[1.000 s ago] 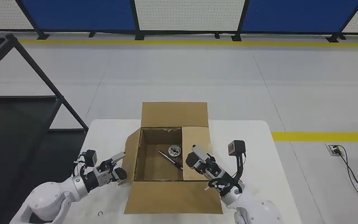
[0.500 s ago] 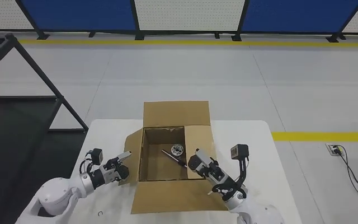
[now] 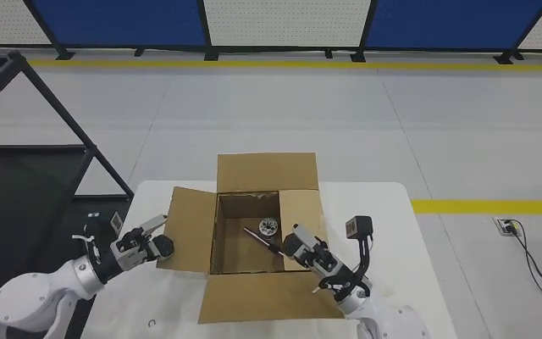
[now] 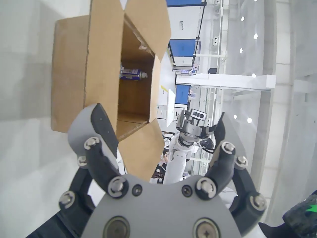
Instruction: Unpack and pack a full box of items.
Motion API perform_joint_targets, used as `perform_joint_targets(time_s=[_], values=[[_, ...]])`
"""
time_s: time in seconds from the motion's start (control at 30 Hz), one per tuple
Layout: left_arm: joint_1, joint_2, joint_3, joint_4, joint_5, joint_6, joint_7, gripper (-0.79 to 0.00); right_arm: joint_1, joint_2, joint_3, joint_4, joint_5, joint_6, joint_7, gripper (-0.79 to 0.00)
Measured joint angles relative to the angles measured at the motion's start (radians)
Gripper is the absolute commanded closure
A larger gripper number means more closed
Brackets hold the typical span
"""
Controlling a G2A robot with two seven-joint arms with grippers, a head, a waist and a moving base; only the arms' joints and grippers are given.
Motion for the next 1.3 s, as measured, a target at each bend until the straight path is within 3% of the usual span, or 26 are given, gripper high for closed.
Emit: perform_joint_targets(time_s=[0.2, 0.37, 0.57, 0.73, 0.8, 1.3], values=[[0.006, 0.013, -0.092, -0.128, -0.024, 0.041, -0.072, -0.785, -0.010, 0.006, 0.010, 0.007, 0.011, -0.013, 0.001, -0.785], [-0.070, 0.019, -0.054, -0.163, -0.011, 0.087, -0.128, -0.785, -0.037, 0.012, 0.029, 0.000, 0.022, -0.037, -0.016, -0.785], [-0.260, 0.008, 0.159, -0.090, 0.013, 0.108, -0.186, -0.785, -0.109, 0.023, 0.078, -0.049, 0.029, -0.085, -0.034, -0.785], [-0.430, -0.029, 0.373, 0.012, -0.023, 0.063, -0.167, -0.785, -0.178, 0.031, 0.120, -0.108, 0.024, -0.107, -0.069, -0.785], [-0.468, -0.037, 0.426, 0.035, -0.027, 0.057, -0.160, -0.785, -0.193, 0.032, 0.128, -0.123, 0.016, -0.097, -0.092, -0.785], [-0.442, -0.040, 0.434, 0.030, -0.018, 0.050, -0.128, -0.785, -0.194, 0.033, 0.123, -0.123, 0.019, -0.091, -0.099, -0.785]])
